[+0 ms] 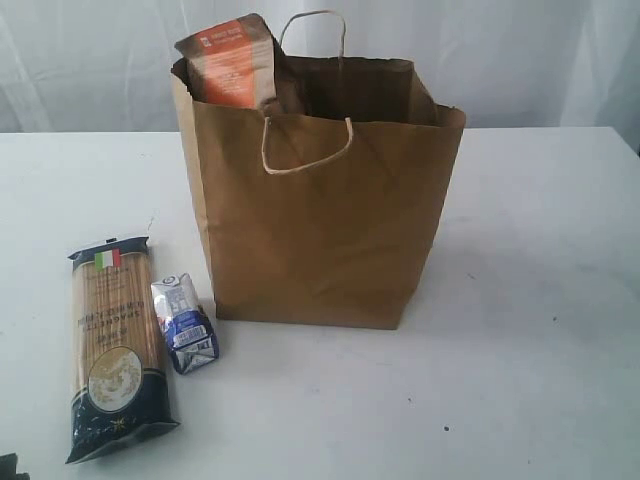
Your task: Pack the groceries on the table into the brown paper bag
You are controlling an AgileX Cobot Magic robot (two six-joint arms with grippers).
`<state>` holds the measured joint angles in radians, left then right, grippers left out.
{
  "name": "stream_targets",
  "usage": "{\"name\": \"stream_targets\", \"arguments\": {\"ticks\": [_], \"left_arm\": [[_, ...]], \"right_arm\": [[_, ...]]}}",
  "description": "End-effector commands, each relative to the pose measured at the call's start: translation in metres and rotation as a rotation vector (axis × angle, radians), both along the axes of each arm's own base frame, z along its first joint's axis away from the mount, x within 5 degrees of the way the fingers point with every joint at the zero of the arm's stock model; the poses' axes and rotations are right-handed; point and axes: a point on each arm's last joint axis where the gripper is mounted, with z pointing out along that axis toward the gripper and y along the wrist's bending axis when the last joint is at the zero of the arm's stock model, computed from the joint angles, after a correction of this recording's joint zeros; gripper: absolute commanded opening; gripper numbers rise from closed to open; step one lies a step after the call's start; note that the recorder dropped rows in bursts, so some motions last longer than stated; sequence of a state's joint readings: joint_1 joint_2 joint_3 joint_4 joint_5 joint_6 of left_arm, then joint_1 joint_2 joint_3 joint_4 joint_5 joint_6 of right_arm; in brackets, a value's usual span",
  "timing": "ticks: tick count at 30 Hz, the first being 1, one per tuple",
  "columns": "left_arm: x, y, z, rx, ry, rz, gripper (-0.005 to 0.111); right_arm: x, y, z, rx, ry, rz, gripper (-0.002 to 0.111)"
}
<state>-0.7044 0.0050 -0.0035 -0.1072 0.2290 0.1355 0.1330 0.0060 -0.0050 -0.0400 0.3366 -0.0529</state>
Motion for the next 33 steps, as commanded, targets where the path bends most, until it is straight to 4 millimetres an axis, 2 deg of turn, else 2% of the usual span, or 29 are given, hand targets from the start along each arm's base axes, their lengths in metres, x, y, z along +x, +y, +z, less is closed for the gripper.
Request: {"name": "stream_targets", "arguments": {"ticks": [1,4,7,10,12,15,26,27,29,33], "left_arm": [[0.002,-0.002,0.009,-0.118,-0.043,0.021,0.021],[0.007,-0.001,0.031,-0.544,0.028,0.119,0.021],[0.012,0.009,0.050,-0.958,0.091,0.203,0.021],[0.013,0.019,0.066,-1.231,0.066,0.215,0.021],[0.012,0.025,0.073,-1.318,0.002,0.213,0.021],[0.011,0.030,0.078,-1.372,-0.063,0.213,0.021],[0.009,0.032,0.081,-1.382,-0.112,0.203,0.021],[0.010,0.030,0.079,-1.361,-0.078,0.203,0.021],[0.008,0.022,0.087,-1.273,0.040,0.173,0.021],[-0.001,0.010,0.117,-1.024,0.135,0.108,0.021]], "right_arm": [[0.000,0.000,-0.001,0.003,-0.003,-0.006,0.000],[0.000,0.000,-0.001,0.003,-0.003,-0.006,0.000],[0.000,0.000,-0.001,0.003,-0.003,-0.006,0.000],[0.000,0.000,-0.001,0.003,-0.003,-0.006,0.000],[0.000,0.000,-0.001,0.003,-0.003,-0.006,0.000],[0.000,0.000,-0.001,0.003,-0.003,-0.006,0.000],[0.000,0.000,-0.001,0.003,-0.003,-0.006,0.000],[0.000,0.000,-0.001,0.003,-0.003,-0.006,0.000],[0.000,0.000,-0.001,0.003,-0.003,-0.006,0.000],[0.000,0.000,-0.001,0.003,-0.003,-0.006,0.000]]}}
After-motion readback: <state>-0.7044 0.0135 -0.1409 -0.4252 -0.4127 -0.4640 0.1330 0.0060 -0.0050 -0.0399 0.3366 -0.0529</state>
